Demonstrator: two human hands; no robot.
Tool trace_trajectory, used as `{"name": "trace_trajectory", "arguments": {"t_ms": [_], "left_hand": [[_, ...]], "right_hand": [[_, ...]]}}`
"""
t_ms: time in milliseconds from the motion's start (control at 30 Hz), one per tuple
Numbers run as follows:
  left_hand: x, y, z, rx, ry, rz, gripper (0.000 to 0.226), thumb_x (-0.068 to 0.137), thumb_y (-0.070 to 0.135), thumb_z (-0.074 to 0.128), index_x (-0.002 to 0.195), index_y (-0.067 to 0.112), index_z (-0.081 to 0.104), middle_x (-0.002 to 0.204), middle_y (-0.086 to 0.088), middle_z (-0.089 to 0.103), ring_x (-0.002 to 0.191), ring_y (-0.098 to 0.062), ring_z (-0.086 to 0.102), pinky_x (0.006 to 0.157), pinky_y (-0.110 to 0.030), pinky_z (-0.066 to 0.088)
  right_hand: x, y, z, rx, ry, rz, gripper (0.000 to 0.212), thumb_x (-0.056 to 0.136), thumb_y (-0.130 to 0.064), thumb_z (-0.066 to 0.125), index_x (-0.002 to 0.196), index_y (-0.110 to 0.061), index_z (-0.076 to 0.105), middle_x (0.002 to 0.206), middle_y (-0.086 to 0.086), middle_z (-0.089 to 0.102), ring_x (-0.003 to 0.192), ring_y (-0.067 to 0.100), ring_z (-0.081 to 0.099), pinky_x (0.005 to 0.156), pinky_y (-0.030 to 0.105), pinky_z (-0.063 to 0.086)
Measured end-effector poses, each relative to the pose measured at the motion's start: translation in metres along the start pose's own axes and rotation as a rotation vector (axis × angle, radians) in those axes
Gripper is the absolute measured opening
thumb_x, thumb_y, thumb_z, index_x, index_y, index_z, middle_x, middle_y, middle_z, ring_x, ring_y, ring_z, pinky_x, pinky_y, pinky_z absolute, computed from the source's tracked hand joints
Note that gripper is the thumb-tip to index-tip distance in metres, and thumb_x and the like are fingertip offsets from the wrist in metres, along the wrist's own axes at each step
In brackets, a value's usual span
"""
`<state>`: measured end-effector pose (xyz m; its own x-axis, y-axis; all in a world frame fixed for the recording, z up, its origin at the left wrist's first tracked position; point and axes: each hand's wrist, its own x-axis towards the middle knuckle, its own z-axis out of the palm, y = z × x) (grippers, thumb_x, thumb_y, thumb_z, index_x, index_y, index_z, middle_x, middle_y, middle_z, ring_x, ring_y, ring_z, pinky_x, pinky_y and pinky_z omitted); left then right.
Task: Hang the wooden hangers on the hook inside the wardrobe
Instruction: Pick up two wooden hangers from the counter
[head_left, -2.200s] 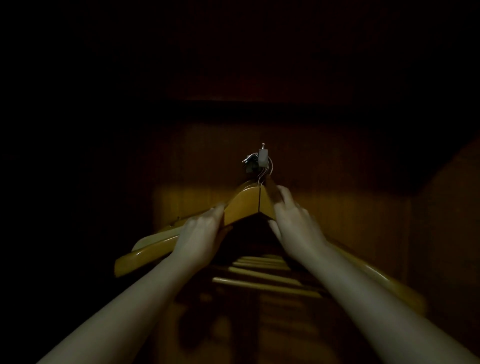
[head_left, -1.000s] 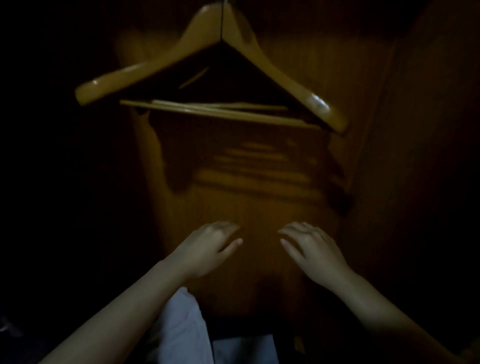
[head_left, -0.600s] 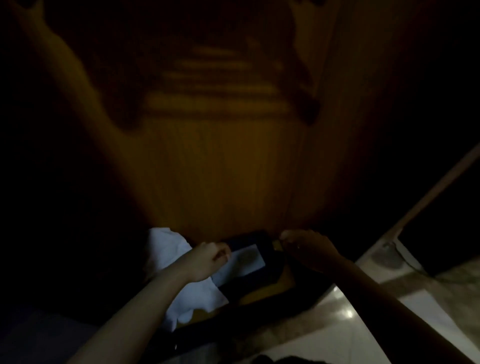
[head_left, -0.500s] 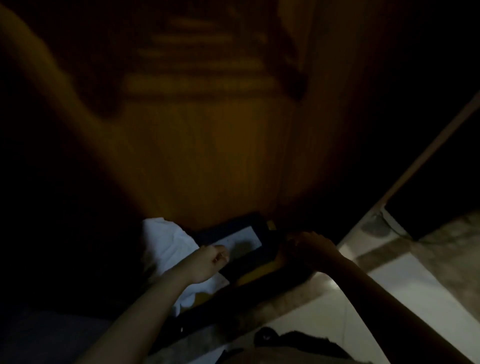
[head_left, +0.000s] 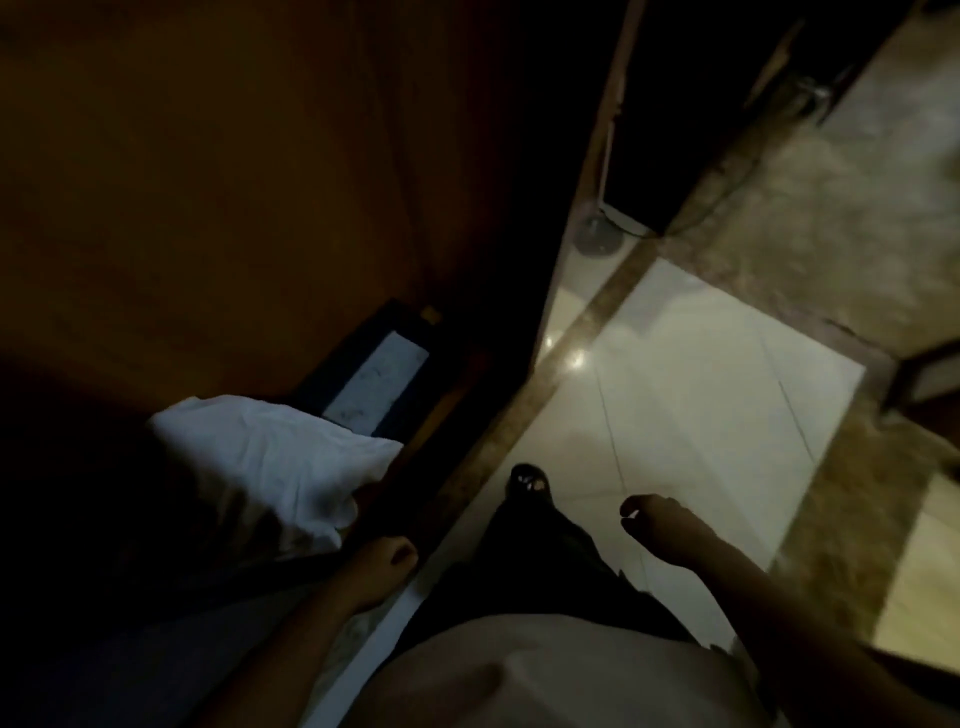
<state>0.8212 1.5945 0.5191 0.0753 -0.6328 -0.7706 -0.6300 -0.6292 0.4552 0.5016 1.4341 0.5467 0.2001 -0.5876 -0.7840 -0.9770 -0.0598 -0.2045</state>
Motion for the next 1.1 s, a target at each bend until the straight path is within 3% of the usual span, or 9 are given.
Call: {"name": "trace_trajectory", "arguments": {"t_ms": [67, 167, 400, 567, 633, 800, 867, 967, 1100], "left_hand": [[0.005, -0.011, 0.016, 0.019, -0.077, -0.033, 0.023, 0.094, 0.019, 0.048, 0.072, 0.026, 0.051, 0.077, -0.004, 0.058, 0.073, -0.017, 0.058, 0.075, -0.036, 0.050], [0.008, -0.011, 0.035, 0.061, -0.147, -0.052, 0.025, 0.093, 0.016, 0.049, 0.070, 0.022, 0.050, 0.072, -0.004, 0.057, 0.068, -0.017, 0.057, 0.068, -0.030, 0.047], [0.031, 0.039, 0.056, 0.219, -0.304, 0.015, 0.023, 0.094, 0.019, 0.047, 0.072, 0.013, 0.046, 0.072, -0.004, 0.051, 0.067, -0.012, 0.051, 0.066, -0.026, 0.040], [0.061, 0.106, 0.059, 0.247, -0.352, 0.032, 0.020, 0.095, 0.016, 0.047, 0.076, 0.009, 0.049, 0.082, -0.013, 0.054, 0.075, -0.020, 0.053, 0.068, -0.029, 0.042], [0.074, 0.139, 0.058, 0.271, -0.355, 0.047, 0.019, 0.095, 0.015, 0.046, 0.078, 0.009, 0.050, 0.086, -0.016, 0.055, 0.077, -0.021, 0.054, 0.069, -0.030, 0.042], [0.107, 0.232, 0.064, 0.268, -0.282, 0.089, 0.014, 0.096, 0.016, 0.044, 0.093, 0.010, 0.056, 0.091, -0.013, 0.060, 0.088, -0.028, 0.061, 0.082, -0.039, 0.051], [0.118, 0.267, 0.069, 0.237, -0.251, 0.100, 0.012, 0.097, 0.017, 0.043, 0.096, 0.013, 0.054, 0.094, -0.011, 0.060, 0.091, -0.027, 0.061, 0.082, -0.037, 0.050], [0.132, 0.312, 0.080, 0.215, -0.216, 0.103, 0.012, 0.097, 0.019, 0.043, 0.097, 0.015, 0.053, 0.095, -0.009, 0.060, 0.095, -0.027, 0.062, 0.084, -0.038, 0.050], [0.147, 0.351, 0.093, 0.216, -0.211, 0.084, 0.017, 0.096, 0.022, 0.044, 0.101, 0.013, 0.058, 0.103, -0.012, 0.062, 0.097, -0.025, 0.061, 0.089, -0.040, 0.050]], "right_hand": [[-0.014, 0.025, 0.026, 0.084, -0.009, 0.083, 0.033, 0.097, -0.028, 0.045, 0.124, -0.013, 0.055, 0.119, 0.011, 0.063, 0.103, 0.025, 0.062, 0.086, 0.030, 0.048], [-0.035, 0.058, 0.063, 0.251, -0.026, 0.211, 0.030, 0.096, -0.024, 0.046, 0.120, -0.010, 0.058, 0.119, 0.013, 0.062, 0.104, 0.028, 0.061, 0.085, 0.032, 0.047], [-0.074, 0.127, 0.112, 0.633, 0.007, 0.417, 0.026, 0.095, -0.011, 0.049, 0.114, 0.004, 0.059, 0.087, 0.016, 0.060, 0.078, 0.029, 0.059, 0.079, 0.042, 0.051], [-0.093, 0.178, 0.115, 0.791, 0.033, 0.532, 0.027, 0.094, -0.005, 0.048, 0.116, 0.010, 0.057, 0.107, 0.029, 0.063, 0.077, 0.029, 0.057, 0.066, 0.030, 0.050], [-0.093, 0.199, 0.112, 0.849, 0.043, 0.567, 0.028, 0.094, -0.004, 0.047, 0.116, 0.011, 0.057, 0.111, 0.031, 0.061, 0.078, 0.027, 0.056, 0.069, 0.031, 0.050], [-0.077, 0.249, 0.077, 0.904, 0.030, 0.586, 0.027, 0.095, -0.004, 0.045, 0.115, 0.011, 0.056, 0.093, 0.023, 0.061, 0.063, 0.015, 0.052, 0.054, 0.020, 0.043], [-0.062, 0.269, 0.053, 0.910, 0.044, 0.556, 0.028, 0.095, -0.003, 0.045, 0.115, 0.013, 0.056, 0.084, 0.018, 0.059, 0.064, 0.018, 0.053, 0.058, 0.024, 0.045], [-0.036, 0.293, 0.004, 0.892, 0.086, 0.489, 0.029, 0.095, -0.005, 0.044, 0.116, 0.011, 0.055, 0.096, 0.023, 0.059, 0.073, 0.023, 0.057, 0.068, 0.031, 0.049], [-0.003, 0.318, -0.082, 0.859, 0.147, 0.375, 0.030, 0.096, -0.009, 0.046, 0.117, 0.009, 0.055, 0.101, 0.025, 0.060, 0.080, 0.029, 0.059, 0.063, 0.027, 0.048]]}}
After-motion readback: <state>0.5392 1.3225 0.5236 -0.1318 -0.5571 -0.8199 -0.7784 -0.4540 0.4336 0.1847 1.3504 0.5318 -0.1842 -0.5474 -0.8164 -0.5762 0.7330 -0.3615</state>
